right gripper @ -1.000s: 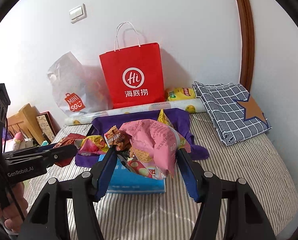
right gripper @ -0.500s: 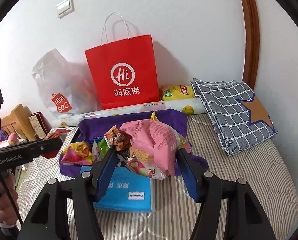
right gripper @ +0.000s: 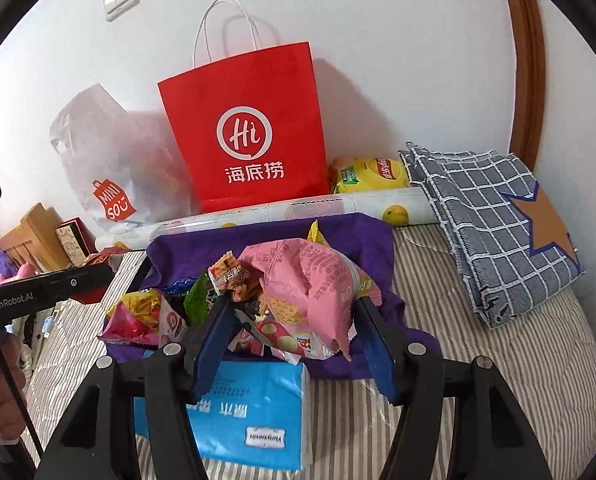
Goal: Organize snacks
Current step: 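Open the left tool over the towel while the right tool releases the pink bag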
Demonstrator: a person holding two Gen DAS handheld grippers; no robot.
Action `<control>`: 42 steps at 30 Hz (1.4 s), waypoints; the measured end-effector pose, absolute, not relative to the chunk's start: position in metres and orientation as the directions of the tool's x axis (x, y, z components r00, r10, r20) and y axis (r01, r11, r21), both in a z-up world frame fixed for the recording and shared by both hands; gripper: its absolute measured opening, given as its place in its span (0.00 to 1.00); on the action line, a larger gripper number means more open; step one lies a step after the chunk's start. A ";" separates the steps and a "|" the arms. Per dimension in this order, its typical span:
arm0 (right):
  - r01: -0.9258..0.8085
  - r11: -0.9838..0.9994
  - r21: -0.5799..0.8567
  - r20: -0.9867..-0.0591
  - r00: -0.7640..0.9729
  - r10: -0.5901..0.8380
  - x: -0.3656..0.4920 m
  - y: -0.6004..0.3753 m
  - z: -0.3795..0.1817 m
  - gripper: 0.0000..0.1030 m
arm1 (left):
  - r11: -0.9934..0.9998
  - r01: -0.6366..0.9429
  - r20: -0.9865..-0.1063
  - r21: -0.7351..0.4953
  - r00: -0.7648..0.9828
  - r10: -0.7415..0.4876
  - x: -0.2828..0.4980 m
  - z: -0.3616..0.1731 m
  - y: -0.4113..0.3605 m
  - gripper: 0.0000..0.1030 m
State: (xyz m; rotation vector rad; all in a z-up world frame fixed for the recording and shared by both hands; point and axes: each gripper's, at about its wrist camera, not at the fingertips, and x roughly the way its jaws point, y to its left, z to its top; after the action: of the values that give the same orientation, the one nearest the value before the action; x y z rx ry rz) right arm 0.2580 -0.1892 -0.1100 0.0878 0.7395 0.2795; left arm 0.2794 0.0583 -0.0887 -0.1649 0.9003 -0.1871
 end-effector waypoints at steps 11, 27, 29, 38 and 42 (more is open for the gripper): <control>-0.224 0.956 0.191 -0.671 0.681 0.294 0.282 -0.185 -0.126 0.59 | 0.974 0.083 -0.773 -0.211 0.596 -0.218 0.304 -0.102 0.057 0.40; -0.255 0.950 0.182 -0.691 0.654 0.308 0.302 -0.171 -0.143 0.59 | 0.975 0.066 -0.797 -0.214 0.566 -0.213 0.329 -0.127 0.053 0.40; -0.254 0.949 0.185 -0.694 0.650 0.309 0.305 -0.171 -0.145 0.60 | 0.975 0.060 -0.798 -0.215 0.564 -0.211 0.331 -0.130 0.052 0.40; -0.267 0.947 0.179 -0.713 0.628 0.312 0.311 -0.165 -0.151 0.61 | 0.974 0.056 -0.807 -0.220 0.551 -0.214 0.337 -0.144 0.047 0.40; -0.271 0.946 0.179 -0.730 0.607 0.312 0.314 -0.163 -0.151 0.61 | 0.970 0.049 -0.806 -0.237 0.547 -0.224 0.339 -0.144 0.049 0.40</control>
State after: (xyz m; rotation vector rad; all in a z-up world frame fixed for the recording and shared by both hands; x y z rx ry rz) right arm 0.3141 -0.1627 -0.1508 0.0520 0.8539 0.3373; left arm 0.3388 0.0490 -0.1437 -0.1946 0.9798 -0.1635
